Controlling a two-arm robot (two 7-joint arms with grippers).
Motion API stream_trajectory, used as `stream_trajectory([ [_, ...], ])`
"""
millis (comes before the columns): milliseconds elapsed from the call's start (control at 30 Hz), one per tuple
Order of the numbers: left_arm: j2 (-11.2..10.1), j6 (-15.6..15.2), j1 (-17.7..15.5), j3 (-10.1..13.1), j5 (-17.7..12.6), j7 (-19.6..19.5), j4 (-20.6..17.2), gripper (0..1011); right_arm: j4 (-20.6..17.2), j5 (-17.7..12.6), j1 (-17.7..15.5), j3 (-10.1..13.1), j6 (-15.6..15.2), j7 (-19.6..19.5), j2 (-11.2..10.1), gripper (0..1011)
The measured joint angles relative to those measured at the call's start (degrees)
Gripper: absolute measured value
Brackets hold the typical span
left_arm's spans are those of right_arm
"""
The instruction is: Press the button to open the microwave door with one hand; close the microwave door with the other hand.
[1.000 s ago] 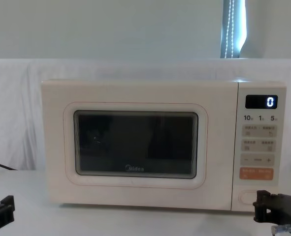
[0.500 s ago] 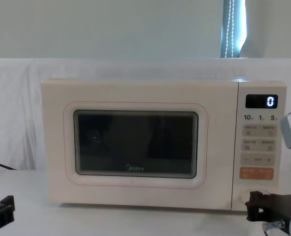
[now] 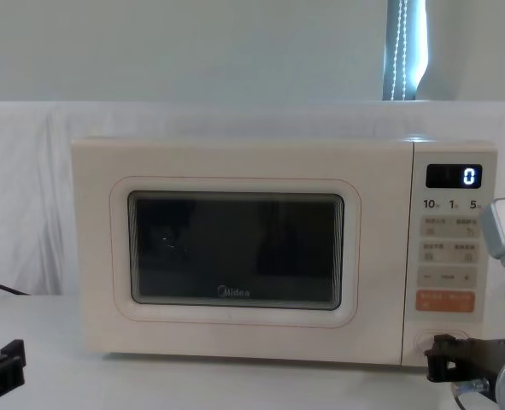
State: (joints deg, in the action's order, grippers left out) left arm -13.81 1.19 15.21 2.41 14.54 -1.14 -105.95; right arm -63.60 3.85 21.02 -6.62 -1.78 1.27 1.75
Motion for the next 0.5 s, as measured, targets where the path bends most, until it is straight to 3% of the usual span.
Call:
stream_trajectory([
  [500,0.0,0.0,0.0,0.0,0.0,0.0,0.0,1001,3.4,0.3,2.5,0.5,-0.2,-0.6,0.5,0],
])
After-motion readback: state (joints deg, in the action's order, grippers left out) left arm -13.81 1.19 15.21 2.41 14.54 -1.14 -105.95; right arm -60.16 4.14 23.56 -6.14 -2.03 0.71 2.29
